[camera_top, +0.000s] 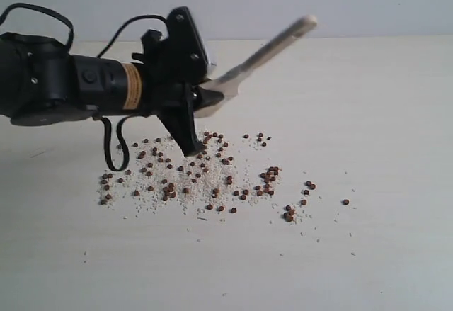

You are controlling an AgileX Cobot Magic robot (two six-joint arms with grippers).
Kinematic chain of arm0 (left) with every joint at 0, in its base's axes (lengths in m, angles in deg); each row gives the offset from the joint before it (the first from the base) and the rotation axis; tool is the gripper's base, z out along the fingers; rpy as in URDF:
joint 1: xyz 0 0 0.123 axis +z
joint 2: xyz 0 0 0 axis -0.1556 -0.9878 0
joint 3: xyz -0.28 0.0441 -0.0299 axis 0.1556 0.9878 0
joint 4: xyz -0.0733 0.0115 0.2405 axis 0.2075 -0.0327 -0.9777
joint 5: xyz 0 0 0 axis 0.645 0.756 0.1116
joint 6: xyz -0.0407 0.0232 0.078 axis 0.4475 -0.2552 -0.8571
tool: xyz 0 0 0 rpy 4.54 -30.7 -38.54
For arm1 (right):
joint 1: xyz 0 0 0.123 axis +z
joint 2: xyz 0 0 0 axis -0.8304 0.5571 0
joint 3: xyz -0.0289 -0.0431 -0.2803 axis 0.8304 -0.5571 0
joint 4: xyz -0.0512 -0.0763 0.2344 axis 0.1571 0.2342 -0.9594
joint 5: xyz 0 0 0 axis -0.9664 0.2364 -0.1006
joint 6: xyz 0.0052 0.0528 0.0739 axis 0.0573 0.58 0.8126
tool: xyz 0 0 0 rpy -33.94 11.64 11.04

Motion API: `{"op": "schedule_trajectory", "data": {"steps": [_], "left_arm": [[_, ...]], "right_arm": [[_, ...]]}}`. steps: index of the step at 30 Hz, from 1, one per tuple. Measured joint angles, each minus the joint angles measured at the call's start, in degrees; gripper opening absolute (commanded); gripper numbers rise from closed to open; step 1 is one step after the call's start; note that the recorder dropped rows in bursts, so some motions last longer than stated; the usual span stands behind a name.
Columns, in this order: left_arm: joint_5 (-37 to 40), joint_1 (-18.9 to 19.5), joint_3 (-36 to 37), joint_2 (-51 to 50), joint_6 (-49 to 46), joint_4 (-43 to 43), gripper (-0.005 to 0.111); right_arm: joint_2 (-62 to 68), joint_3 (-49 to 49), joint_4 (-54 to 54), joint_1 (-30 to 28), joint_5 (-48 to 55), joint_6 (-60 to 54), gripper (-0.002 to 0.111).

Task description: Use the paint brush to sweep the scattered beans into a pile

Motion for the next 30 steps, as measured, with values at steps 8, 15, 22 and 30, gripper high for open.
{"op": "schedule_trajectory", "data": {"steps": [8,15,22,30], "left_arm": [[-22.8,15.5,0.0,0.0,20.5,-18.9,0.000],[-46.7,29.2,0.0,0.0,28.1,-29.1,0.000],[-51.4,31.8,0.0,-0.2,29.3,-31.3,0.000],[-51.9,28.1,0.0,-0.6,27.4,-31.5,0.000]], "right_arm": [[0.1,-13.7,-19.9,0.0,-11.5,-31.6,0.076],[3.8,-18.7,-52.5,0.0,-6.2,-66.0,0.076],[12.0,-16.9,-69.5,0.0,7.0,-81.2,0.076],[21.3,-7.3,-73.8,0.0,17.2,-81.9,0.076]]}}
